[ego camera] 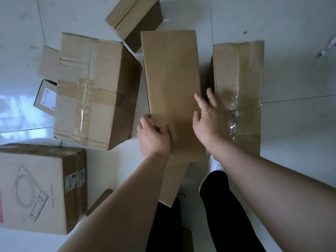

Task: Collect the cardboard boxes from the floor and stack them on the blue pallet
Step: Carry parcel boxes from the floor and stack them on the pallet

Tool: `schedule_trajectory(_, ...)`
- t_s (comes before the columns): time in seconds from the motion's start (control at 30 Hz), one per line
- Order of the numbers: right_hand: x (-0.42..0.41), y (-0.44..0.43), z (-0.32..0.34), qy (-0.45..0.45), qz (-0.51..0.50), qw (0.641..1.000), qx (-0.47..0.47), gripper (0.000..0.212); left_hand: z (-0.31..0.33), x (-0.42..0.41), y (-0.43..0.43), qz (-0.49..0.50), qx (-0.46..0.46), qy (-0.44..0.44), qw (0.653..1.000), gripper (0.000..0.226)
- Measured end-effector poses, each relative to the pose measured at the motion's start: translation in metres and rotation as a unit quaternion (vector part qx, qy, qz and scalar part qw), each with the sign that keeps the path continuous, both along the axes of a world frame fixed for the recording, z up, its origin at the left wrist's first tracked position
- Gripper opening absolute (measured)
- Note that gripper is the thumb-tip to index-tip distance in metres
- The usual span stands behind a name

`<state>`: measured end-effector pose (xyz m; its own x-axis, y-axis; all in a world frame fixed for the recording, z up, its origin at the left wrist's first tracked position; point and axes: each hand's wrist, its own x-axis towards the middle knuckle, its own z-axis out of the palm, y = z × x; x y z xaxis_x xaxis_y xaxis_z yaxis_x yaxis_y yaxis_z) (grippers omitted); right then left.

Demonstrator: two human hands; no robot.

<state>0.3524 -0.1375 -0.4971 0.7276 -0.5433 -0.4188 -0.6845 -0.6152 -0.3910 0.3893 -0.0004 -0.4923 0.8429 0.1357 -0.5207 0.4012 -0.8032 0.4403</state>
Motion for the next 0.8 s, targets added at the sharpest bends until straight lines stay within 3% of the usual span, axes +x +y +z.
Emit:
schedule_trajectory(0.1,-0.010,-0.017,-0.003,0.023,-0.067,0.997,0.009,0.047,0.004,-0.012,-0.022,-0.031,0.004,-0.008,0.999,0.052)
schedule_trajectory(0.23,-0.020,-0.038,-0.004,-0.033,-0.107,0.994,0.015,0.050,0.004,-0.034,-0.057,-0.104,-0.033,0.004,0.994,0.050)
schedule_trajectory(0.4,-0.028,-0.064,-0.017,0.003,-0.171,0.982,0.081,0.064,-0.012,-0.047,-0.098,-0.191,-0.133,0.115,0.966,0.034)
schedule_trajectory(0.5,-0.040,-0.084,-0.025,0.048,-0.212,0.971,0.102,0.062,-0.022,-0.029,-0.094,-0.157,-0.076,0.116,0.978,0.035)
schedule_trajectory(0.67,-0.057,-0.106,-0.057,0.079,-0.281,0.949,0.115,0.061,-0.053,0.007,-0.069,-0.087,0.090,0.159,0.979,0.057)
schedule_trajectory(0.8,-0.064,-0.118,-0.084,0.090,-0.344,0.926,0.128,0.073,-0.084,0.025,-0.061,-0.041,0.085,0.186,0.978,0.085)
